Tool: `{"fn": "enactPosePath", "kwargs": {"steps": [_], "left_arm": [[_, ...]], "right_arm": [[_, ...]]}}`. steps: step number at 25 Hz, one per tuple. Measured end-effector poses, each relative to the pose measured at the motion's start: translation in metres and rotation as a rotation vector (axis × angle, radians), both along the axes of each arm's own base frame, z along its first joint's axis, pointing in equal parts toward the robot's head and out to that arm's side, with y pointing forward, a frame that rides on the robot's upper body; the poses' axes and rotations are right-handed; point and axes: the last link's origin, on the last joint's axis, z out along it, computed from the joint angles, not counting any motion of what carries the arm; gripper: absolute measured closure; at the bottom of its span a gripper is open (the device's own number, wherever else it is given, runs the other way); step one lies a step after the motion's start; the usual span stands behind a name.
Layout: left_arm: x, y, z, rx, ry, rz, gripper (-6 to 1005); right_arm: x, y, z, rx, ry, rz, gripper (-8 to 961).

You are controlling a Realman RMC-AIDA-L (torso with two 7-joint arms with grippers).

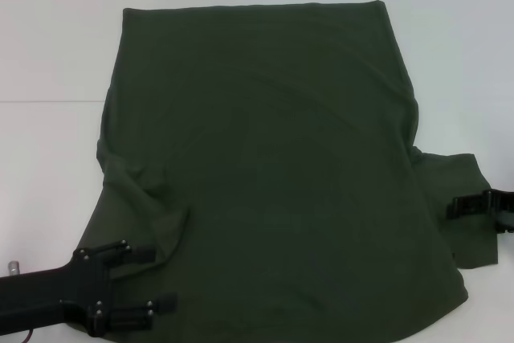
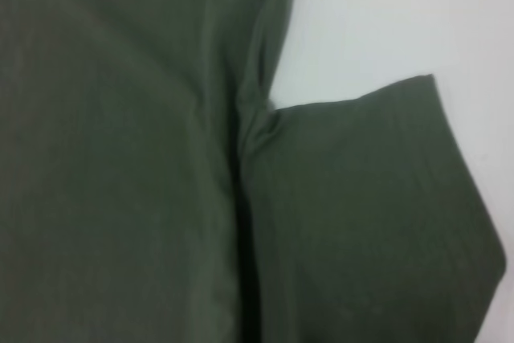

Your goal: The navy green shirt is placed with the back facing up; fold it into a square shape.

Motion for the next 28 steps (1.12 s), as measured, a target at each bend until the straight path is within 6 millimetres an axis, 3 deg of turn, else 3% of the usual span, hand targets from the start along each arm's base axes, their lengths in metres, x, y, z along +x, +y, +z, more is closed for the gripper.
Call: {"fn": "enactPosePath", "kwargs": {"steps": [18,23,28], "left_arm": [[0.000,-0.001,-0.001,0.003,-0.005,0.004,108],[0.000,0.000,0.000,0.005,-0.006,0.004,108],[0.000,0.001,0.000,0.009,-0.004,0.006,109]], "right_arm": [[-0.011,0.006,-0.005,-0.009,0.007,0.024,46],[-0.011,0.006,-0.007,-0.027,-0.024,0.036,247],[-0.012,0.007,-0.007,-0.028,-0.032,0.038,340]]}}
